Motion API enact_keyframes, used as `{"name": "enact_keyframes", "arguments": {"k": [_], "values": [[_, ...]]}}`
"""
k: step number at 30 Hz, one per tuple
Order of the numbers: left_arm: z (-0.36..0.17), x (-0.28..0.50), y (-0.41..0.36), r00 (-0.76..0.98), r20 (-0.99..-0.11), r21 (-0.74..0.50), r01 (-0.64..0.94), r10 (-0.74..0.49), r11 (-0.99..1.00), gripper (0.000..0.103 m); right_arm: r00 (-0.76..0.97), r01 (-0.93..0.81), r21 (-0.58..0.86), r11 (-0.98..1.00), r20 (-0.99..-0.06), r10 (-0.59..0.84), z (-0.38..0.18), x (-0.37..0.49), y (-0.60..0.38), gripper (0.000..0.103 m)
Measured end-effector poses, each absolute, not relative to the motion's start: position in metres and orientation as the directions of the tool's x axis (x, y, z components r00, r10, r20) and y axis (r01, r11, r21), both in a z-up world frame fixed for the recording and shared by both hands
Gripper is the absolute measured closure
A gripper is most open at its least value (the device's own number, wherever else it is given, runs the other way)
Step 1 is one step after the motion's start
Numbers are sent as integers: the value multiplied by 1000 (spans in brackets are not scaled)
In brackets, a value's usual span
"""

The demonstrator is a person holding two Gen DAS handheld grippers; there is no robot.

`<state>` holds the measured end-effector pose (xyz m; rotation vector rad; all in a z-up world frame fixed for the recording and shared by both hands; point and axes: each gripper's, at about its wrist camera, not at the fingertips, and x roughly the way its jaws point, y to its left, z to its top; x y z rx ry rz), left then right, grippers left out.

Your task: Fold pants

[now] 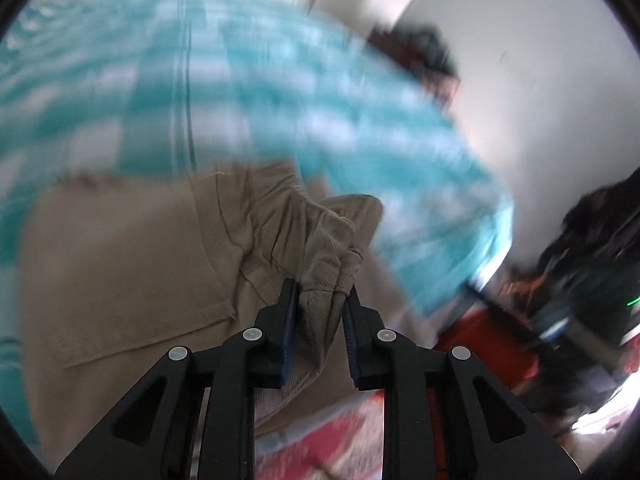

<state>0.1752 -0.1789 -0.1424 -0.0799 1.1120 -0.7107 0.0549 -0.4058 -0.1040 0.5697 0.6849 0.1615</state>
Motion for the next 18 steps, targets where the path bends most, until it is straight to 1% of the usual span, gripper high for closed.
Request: {"name": "enact_keyframes", "arguments": {"k": [1,2,3,4,5,7,8,10,11,14,16,18], "values": [[-144,168,-179,259,-793,-387,486,-552,784,81,773,52,562,825,-546,323,-105,54,-411,30],[-136,157,-176,287,-785,-364,505,-550,783,77,778,65,577,814,-540,321,-106,52,-417,30],[-128,151,-172,286,-770,-374,521,-570,767,74,783,75,587,806,-535,317,-106,49,-422,30],[-115,145,-161,283,-740,-406,536,-610,740,73,786,81,599,797,-530,319,-107,46,-426,30],[-100,140,-152,295,-715,-423,540,-634,728,69,786,85,615,784,-525,327,-109,44,-430,30],[-82,136,-121,336,-679,-431,537,-652,725,60,780,84,626,775,-525,340,-113,44,-432,30],[-72,139,-98,378,-664,-426,518,-645,742,59,773,77,631,772,-527,353,-115,45,-431,30],[-65,139,-69,424,-657,-416,486,-623,769,59,752,51,636,770,-532,389,-118,51,-424,30],[-68,140,-49,464,-661,-391,458,-590,799,59,740,30,634,773,-534,410,-118,54,-418,30],[-90,139,-17,512,-699,-327,392,-499,860,62,684,-67,626,777,-538,492,-115,66,-394,30],[-111,140,-3,507,-715,-341,346,-480,874,70,638,-126,596,793,-563,525,-114,76,-377,31],[-130,137,3,486,-721,-372,329,-493,868,74,599,-153,550,821,-610,519,-111,89,-364,31]]}}
